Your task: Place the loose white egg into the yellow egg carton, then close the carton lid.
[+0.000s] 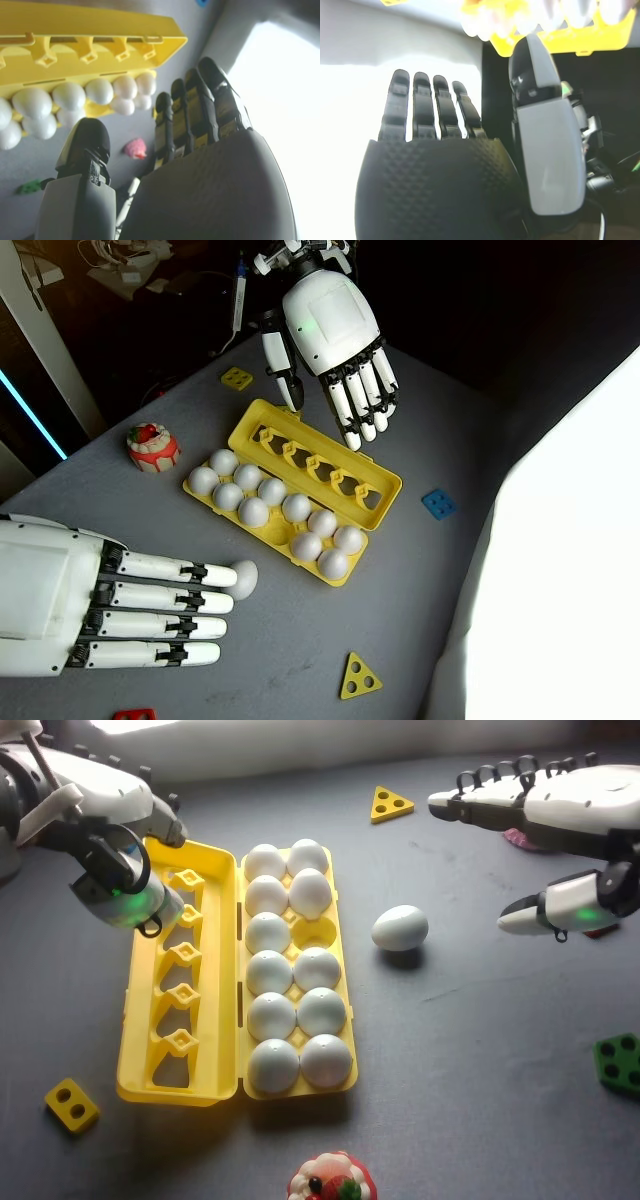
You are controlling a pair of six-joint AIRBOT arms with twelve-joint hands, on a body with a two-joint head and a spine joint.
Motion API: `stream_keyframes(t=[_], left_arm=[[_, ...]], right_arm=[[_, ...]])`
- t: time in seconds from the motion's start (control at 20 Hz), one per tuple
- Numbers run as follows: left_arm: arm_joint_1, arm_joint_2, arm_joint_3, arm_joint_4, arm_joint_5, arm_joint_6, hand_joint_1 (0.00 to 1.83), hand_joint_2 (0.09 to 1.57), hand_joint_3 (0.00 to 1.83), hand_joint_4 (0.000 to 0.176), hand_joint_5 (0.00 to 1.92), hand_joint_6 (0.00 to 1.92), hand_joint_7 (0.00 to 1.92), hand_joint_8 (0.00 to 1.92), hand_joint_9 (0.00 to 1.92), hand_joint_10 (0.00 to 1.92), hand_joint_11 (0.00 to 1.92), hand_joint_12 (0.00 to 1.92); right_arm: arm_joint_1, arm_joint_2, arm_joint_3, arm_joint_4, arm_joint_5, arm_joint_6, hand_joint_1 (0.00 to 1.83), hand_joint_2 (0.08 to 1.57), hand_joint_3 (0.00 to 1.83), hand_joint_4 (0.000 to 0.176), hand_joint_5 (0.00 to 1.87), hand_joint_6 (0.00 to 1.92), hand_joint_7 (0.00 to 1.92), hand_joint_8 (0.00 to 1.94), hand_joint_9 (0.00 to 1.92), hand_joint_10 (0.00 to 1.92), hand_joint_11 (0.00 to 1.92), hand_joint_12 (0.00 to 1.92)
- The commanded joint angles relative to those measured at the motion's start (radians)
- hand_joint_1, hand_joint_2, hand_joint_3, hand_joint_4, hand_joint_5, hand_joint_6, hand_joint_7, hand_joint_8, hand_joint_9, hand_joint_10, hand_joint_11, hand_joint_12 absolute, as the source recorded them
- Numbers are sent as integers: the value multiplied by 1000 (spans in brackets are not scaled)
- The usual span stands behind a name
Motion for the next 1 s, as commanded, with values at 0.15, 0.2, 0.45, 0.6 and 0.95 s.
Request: stream_keyframes(t=[0.15, 0.2, 0.45, 0.6, 0.95], left_arm=[[-16, 7, 13, 36, -28, 25, 472, 1338, 2, 18, 255, 5, 232, 2, 218, 5, 0, 798], [-16, 9, 15, 36, -28, 28, 473, 1340, 3, 18, 251, 3, 229, 1, 220, 6, 0, 807], [-20, 23, 17, 22, -30, 34, 478, 1333, 0, 16, 271, 8, 251, 7, 241, 11, 0, 838], [-23, 27, 17, 15, -32, 36, 524, 1321, 0, 19, 246, 4, 228, 4, 211, 4, 0, 804], [-41, 27, 16, 13, -36, 55, 489, 1330, 1, 12, 240, 6, 240, 3, 237, 2, 0, 822]], right_arm=[[4, -52, 68, 93, 37, 1, 1259, 1127, 0, 0, 2, 0, 0, 0, 0, 0, 0, 0], [4, -63, 80, 109, 31, 1, 1262, 1125, 0, 0, 0, 0, 0, 0, 0, 0, 0, 0], [21, -97, 104, 197, -29, 1, 1286, 1107, 0, 0, 0, 0, 0, 0, 0, 0, 0, 0], [4, -139, 121, 200, -28, 1, 1277, 1121, 0, 0, 0, 0, 0, 0, 0, 0, 0, 0], [-22, -246, 208, 202, 0, 1, 1244, 1108, 0, 0, 19, 8, 0, 0, 0, 0, 0, 0]])
